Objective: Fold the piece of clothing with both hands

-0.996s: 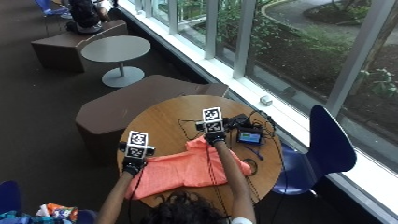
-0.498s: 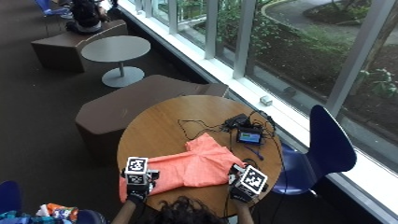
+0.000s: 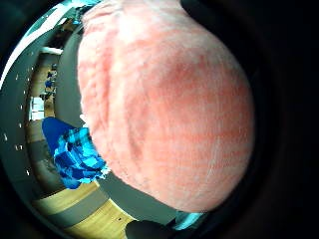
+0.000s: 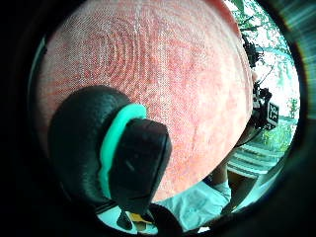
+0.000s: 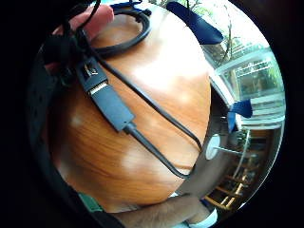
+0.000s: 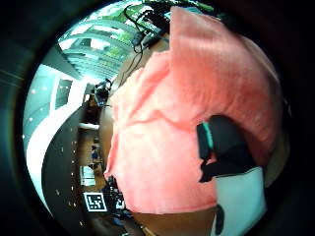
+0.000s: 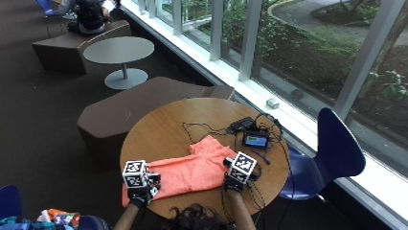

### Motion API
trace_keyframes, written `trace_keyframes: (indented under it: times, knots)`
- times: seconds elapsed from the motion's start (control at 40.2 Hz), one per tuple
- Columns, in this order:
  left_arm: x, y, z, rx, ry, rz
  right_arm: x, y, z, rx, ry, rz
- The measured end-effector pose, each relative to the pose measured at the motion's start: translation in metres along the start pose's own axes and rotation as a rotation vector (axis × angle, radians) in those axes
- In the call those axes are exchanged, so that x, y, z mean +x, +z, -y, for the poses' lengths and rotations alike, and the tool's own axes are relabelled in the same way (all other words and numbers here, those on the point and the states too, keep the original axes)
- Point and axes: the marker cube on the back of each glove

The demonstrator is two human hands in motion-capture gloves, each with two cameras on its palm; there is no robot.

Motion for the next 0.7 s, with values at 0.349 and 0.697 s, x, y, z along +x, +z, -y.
trace_keyframes:
  times: [0.349, 0.697]
  knots:
    - [0.04, -0.006, 0.023, -0.079, 0.039, 0.029, 0.025, -0.024, 0.009, 0.101, 0.055, 0.648]
    - [0.116, -0.012, 0.054, -0.166, 0.244, -0.069, -0.023, -0.14, 0.008, 0.254, -0.083, 0.972]
